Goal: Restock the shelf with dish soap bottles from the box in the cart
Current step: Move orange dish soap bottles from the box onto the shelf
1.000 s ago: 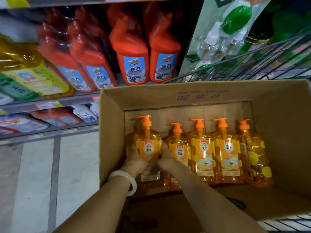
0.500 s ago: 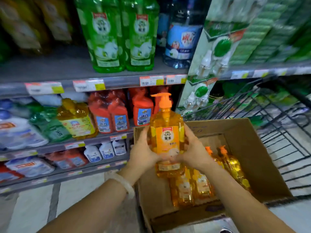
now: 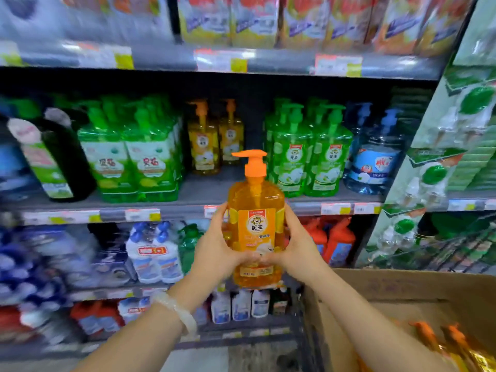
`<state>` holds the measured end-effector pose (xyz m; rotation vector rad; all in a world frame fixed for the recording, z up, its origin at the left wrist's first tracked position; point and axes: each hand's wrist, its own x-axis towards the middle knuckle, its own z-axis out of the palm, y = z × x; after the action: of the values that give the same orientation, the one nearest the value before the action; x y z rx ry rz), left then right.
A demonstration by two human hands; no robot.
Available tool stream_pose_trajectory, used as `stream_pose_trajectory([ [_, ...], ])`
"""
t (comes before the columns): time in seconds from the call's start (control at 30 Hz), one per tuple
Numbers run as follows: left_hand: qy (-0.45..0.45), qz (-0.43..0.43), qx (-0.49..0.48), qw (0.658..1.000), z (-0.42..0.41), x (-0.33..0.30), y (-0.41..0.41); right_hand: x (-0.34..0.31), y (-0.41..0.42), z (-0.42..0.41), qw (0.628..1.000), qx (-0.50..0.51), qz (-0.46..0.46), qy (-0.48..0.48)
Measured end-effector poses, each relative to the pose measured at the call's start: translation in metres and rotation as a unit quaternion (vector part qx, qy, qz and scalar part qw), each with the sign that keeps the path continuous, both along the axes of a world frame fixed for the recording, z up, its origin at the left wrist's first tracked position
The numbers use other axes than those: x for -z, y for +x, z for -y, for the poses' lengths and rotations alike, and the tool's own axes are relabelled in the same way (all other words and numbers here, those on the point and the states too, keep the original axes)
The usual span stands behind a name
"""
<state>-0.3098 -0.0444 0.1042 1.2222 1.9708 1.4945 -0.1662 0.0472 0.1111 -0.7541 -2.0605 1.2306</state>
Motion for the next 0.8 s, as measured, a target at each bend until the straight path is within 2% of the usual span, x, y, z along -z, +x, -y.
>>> stream_pose_trajectory([
  [0.3,0.041,-0.039,-0.026,0.998,-0.021,-0.027,-0.083,-0.020,-0.095,-0.028,0.998,-0.037,-0.037,0.038],
  [0.57,0.053,-0.057,-0.028,0.997,-0.116,-0.030,-0.142,-0.022,-0.162,-0.120,0.997,-0.001,-0.027,0.076],
  [0.8,-0.002,-0.048,-0.043,0.998,-0.198,-0.013,-0.182,-0.010,-0.204,-0.193,0.997,0.041,0.016,0.070],
])
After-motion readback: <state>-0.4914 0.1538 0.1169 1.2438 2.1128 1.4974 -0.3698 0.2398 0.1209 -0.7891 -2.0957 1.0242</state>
